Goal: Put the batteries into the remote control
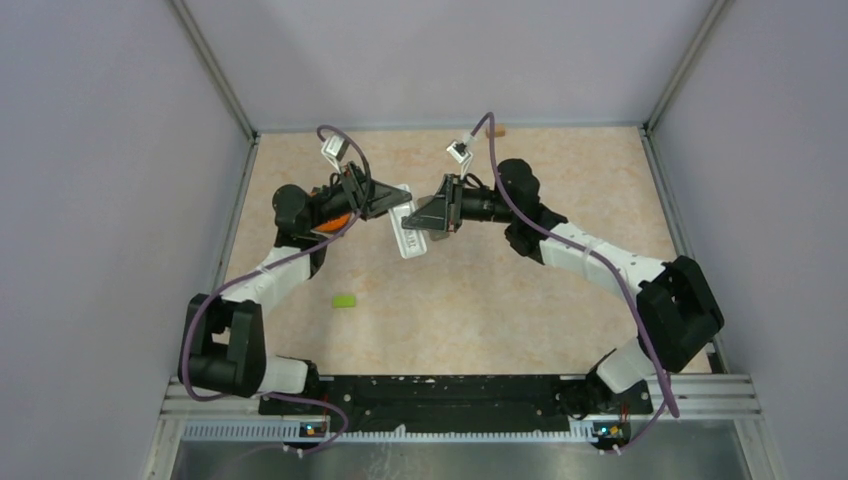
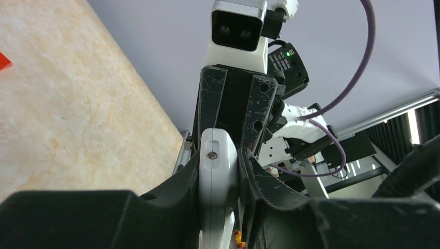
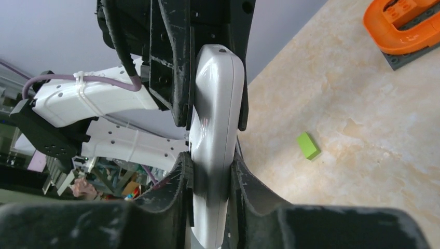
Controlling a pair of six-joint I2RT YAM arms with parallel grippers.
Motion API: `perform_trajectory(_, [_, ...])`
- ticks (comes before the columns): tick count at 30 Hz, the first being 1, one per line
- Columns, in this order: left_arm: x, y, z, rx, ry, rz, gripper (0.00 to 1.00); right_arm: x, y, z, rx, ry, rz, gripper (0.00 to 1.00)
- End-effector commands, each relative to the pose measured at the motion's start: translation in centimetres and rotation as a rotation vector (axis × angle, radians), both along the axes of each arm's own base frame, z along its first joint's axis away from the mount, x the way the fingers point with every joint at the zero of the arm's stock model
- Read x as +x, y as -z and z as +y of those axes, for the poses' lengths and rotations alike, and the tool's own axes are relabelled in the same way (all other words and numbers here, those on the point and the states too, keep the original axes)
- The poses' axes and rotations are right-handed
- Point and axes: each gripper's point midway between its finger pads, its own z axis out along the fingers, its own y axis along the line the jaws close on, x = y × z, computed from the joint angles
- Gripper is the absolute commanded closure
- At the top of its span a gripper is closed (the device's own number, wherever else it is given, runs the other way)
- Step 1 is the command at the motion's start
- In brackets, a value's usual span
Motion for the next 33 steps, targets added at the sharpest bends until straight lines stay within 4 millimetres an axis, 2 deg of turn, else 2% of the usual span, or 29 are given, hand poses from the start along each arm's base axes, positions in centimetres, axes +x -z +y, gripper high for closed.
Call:
perform_trajectory(1, [-0.9, -2.4, 0.1, -0.018, -0.011, -0.099, 0.86, -0.4, -2.0, 0.6, 0.069, -0.02, -0.059, 0.96])
perform_trajectory(2, [-0.8, -2.3, 0.2, -0.013, -0.018, -0.098, 0.84, -0.2, -1.8, 0.6, 0.065, -0.006, -0.048, 1.0])
perform_trajectory(3, [-0.6, -2.0, 0.2, -0.003, -0.029, -0.084, 0.79, 0.1, -1.7, 0.6, 0.061, 0.01, -0.038, 1.0])
perform_trajectory(4, [-0.3, -1.5, 0.2, 0.011, -0.04, -0.062, 0.7, 0.3, -1.5, 0.6, 0.054, 0.026, -0.027, 1.0])
perform_trajectory(9, [0.8, 0.9, 0.7, 0.137, -0.146, -0.012, 0.09, 0.9, -0.5, -0.1, 0.002, 0.09, -0.001, 1.0])
perform_trajectory(10, [1.1, 1.5, 0.9, 0.175, -0.167, -0.007, 0.02, 1.2, 0.0, -0.5, -0.024, 0.114, 0.007, 1.0])
perform_trajectory(13, [2.1, 3.6, 2.1, 0.285, -0.262, 0.031, 0.01, 2.5, 2.4, -2.5, -0.127, 0.218, 0.031, 1.0])
perform_trajectory(16, [3.2, 5.5, 4.5, 0.366, -0.397, 0.088, 0.01, 4.5, 6.4, -6.4, -0.303, 0.385, 0.069, 1.0])
perform_trajectory(19, [3.8, 7.4, 7.0, 0.45, -0.526, 0.149, 0.01, 6.5, 11.5, -12.3, -0.609, 0.591, 0.104, 1.0])
perform_trajectory(20, [3.8, 7.7, 7.6, 0.482, -0.552, 0.156, 0.01, 6.9, 13.3, -14.8, -0.742, 0.662, 0.13, 1.0])
perform_trajectory(22, [3.6, 7.4, 8.4, 0.534, -0.583, 0.146, 0.01, 7.2, 15.7, -18.6, -0.952, 0.737, 0.127, 1.0])
perform_trajectory(23, [3.7, 7.0, 8.6, 0.548, -0.597, 0.129, 0.01, 7.7, 16.2, -20.1, -1.029, 0.79, 0.106, 1.0])
perform_trajectory(27, [3.3, 6.7, 9.2, 0.604, -0.609, 0.125, 0.01, 8.0, 17.8, -24.3, -1.282, 0.855, 0.076, 1.0])
perform_trajectory(31, [2.9, 6.8, 9.5, 0.624, -0.613, 0.126, 0.01, 8.6, 19.5, -27.6, -1.508, 0.904, 0.055, 1.0])
perform_trajectory(33, [2.8, 6.7, 9.7, 0.634, -0.622, 0.121, 0.01, 8.8, 20.4, -28.7, -1.585, 0.909, 0.046, 1.0])
